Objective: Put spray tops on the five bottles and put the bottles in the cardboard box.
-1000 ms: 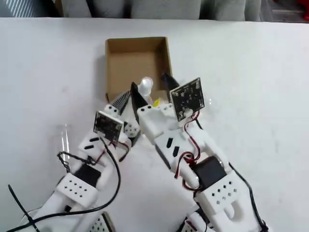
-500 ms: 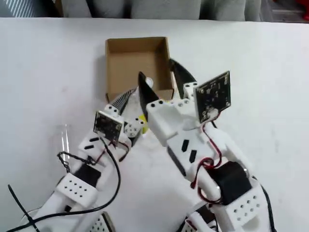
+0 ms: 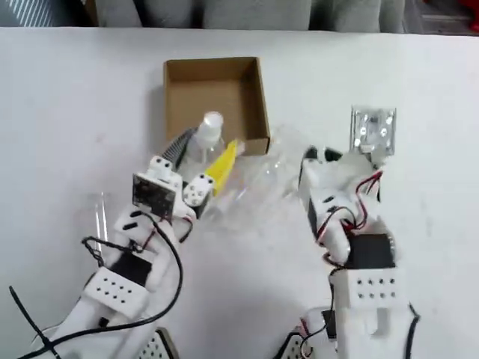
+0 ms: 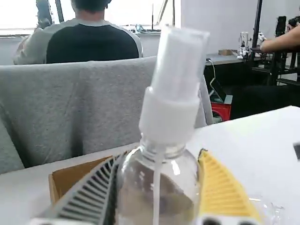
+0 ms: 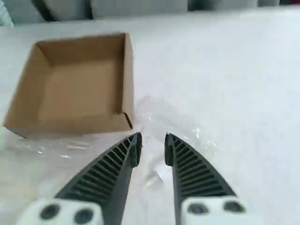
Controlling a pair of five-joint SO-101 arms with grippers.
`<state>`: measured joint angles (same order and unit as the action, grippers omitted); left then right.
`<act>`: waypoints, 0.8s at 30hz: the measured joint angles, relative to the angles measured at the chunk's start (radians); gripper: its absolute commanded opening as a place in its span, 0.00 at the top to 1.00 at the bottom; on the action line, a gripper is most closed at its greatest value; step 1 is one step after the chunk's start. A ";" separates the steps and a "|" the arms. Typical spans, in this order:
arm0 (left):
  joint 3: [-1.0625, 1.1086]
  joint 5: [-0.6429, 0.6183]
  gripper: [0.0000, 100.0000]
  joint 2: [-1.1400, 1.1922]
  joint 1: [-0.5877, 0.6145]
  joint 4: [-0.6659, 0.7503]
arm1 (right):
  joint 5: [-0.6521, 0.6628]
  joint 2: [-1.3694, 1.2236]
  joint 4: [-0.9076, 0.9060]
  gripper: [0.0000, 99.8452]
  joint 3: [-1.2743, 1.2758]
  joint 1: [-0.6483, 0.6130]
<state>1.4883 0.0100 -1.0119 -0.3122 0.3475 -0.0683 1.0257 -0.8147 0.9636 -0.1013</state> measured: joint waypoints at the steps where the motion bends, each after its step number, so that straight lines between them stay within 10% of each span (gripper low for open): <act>1: 0.000 0.000 0.98 0.000 0.011 0.015 | 0.000 0.000 0.055 0.94 0.074 0.006; 9: -0.152 -0.178 0.98 0.069 0.178 0.038 | 0.000 0.000 0.370 0.94 0.456 0.037; 24: -0.931 -0.212 0.98 0.985 0.267 0.038 | 0.000 0.000 0.391 0.93 0.559 0.137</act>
<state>0.5570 -0.2018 -0.0269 -0.0453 0.3859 -0.0683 1.0257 -0.4235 1.5221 0.0353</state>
